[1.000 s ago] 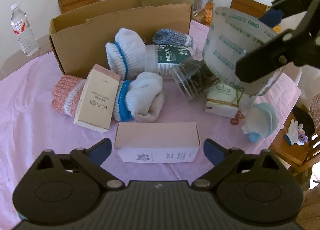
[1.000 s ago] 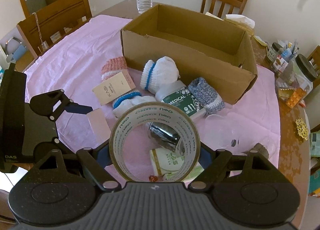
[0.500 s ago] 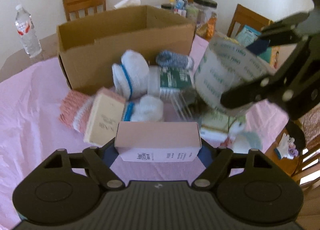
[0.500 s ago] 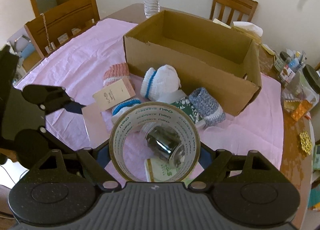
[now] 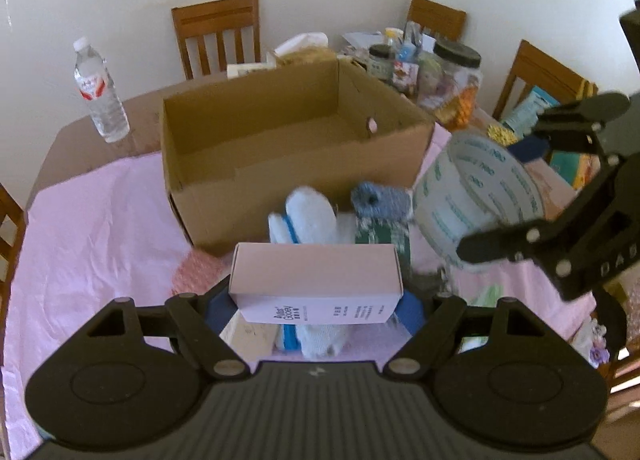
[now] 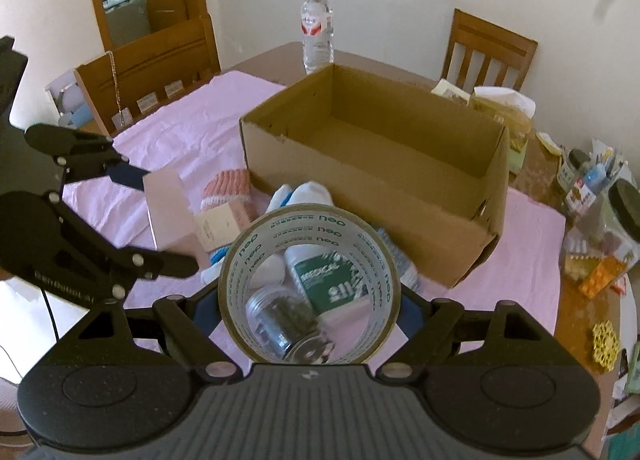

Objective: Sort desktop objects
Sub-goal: 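Carry tape roll and pink box into the cardboard box and open both tools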

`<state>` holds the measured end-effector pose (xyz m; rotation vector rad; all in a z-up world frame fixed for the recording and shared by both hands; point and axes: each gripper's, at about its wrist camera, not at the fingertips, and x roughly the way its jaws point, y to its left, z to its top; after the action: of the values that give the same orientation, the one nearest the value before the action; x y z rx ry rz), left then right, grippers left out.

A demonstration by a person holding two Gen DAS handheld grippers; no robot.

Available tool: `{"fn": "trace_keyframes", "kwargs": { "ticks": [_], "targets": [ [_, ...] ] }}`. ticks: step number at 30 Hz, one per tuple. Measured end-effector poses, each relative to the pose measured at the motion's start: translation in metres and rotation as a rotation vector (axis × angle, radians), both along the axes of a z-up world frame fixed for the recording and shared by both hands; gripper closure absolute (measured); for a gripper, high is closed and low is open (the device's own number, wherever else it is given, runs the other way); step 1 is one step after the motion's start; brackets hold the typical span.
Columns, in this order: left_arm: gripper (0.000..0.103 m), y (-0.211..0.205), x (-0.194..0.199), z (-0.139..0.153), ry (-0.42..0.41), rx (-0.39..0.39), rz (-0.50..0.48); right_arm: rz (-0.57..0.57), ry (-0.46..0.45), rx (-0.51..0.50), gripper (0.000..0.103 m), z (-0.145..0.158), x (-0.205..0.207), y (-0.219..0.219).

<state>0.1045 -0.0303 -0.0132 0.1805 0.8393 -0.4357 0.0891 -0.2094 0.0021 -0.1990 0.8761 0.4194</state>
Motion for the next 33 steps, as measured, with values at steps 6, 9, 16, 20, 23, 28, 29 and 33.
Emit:
{"fn": "trace_keyframes", "kwargs": {
  "ticks": [6, 9, 16, 20, 23, 28, 29, 33],
  "targets": [
    [0.023, -0.01, 0.038, 0.019, -0.041, 0.006, -0.031, -0.006, -0.027, -0.001, 0.016, 0.013, 0.022, -0.005],
    [0.023, -0.013, 0.063, 0.025, -0.056, -0.002, -0.049, -0.024, -0.048, -0.02, 0.016, 0.02, 0.039, -0.004],
    [0.023, -0.017, 0.119, 0.029, -0.069, 0.0, -0.067, -0.065, -0.047, -0.026, 0.016, 0.028, 0.087, -0.006],
    [0.023, -0.016, 0.145, 0.023, -0.045, 0.01, -0.072, -0.09, -0.03, -0.024, 0.016, 0.024, 0.118, -0.004],
    [0.023, -0.014, 0.161, 0.014, -0.027, 0.019, -0.072, -0.107, -0.008, -0.025, 0.016, 0.017, 0.139, -0.004],
    [0.023, -0.011, 0.185, 0.0, -0.005, 0.03, -0.062, -0.114, 0.025, -0.044, 0.016, 0.002, 0.163, 0.001],
    [0.023, -0.01, 0.19, -0.003, -0.003, 0.036, -0.058, -0.113, 0.034, -0.051, 0.016, -0.002, 0.169, 0.003],
    [0.018, -0.009, 0.206, -0.013, 0.017, 0.035, -0.049, -0.128, 0.077, -0.078, 0.015, -0.017, 0.188, 0.008]
  ]
}}
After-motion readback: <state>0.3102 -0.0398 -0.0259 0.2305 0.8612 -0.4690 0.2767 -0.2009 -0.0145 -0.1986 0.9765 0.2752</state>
